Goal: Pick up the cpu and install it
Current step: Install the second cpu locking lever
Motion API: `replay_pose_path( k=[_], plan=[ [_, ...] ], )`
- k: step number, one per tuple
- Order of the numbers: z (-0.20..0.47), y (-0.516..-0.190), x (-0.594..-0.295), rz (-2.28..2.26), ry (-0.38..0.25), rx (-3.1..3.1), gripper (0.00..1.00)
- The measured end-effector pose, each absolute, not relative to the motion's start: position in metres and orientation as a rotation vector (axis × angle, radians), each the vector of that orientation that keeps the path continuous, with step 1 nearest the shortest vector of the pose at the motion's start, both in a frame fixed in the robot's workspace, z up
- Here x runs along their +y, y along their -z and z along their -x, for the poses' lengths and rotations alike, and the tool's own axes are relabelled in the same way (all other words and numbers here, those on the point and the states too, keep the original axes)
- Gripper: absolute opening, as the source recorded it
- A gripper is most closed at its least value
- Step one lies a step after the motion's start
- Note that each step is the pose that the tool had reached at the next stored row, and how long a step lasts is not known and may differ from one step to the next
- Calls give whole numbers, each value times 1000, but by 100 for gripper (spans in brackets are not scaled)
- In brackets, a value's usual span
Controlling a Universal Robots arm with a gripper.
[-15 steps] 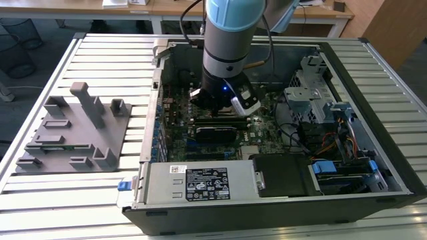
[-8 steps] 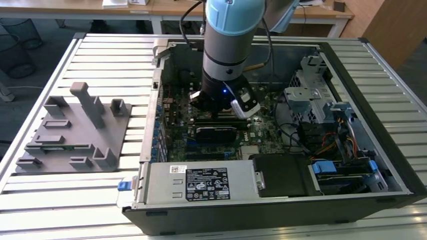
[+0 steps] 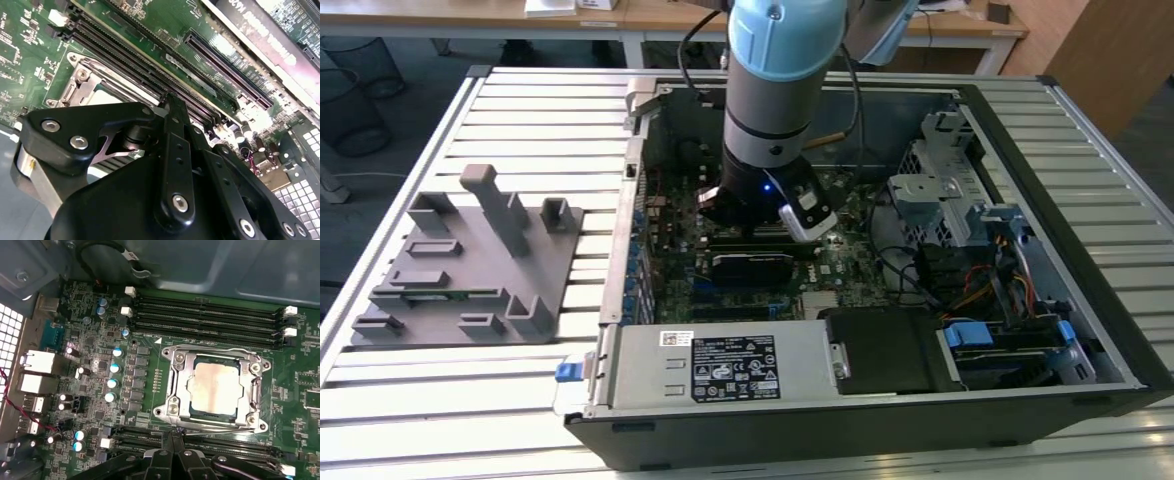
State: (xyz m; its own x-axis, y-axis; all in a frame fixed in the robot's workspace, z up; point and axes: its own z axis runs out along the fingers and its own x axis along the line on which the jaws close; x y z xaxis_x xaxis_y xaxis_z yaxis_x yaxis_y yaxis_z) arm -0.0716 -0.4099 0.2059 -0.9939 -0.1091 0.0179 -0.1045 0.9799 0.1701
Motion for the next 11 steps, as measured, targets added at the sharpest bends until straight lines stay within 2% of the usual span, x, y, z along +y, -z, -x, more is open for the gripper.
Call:
replay_pose_path(
  k=[11],
  plan=[
    [76,-199,-410,-167,279,-3098,11]
  ],
)
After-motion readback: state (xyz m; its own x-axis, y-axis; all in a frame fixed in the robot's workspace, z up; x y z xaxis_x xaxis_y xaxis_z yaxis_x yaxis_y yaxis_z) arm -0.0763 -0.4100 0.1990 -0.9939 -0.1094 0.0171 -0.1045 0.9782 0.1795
